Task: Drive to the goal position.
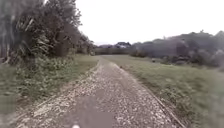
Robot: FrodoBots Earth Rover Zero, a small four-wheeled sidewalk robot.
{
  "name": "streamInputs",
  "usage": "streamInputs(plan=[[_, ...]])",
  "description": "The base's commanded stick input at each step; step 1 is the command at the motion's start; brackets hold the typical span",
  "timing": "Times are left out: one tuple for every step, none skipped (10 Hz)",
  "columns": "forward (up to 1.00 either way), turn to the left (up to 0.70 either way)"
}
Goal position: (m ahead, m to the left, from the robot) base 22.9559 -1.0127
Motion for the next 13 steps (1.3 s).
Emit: streamInputs(plan=[[0.7, 0.0], [0.7, 0.0], [0.7, 0.0], [0.7, 0.0], [0.7, 0.0], [0.7, 0.0], [0.7, 0.0], [0.7, 0.0], [0.7, -0.35], [0.7, -0.35], [0.7, -0.27], [0.7, -0.17], [0.7, 0.0]])
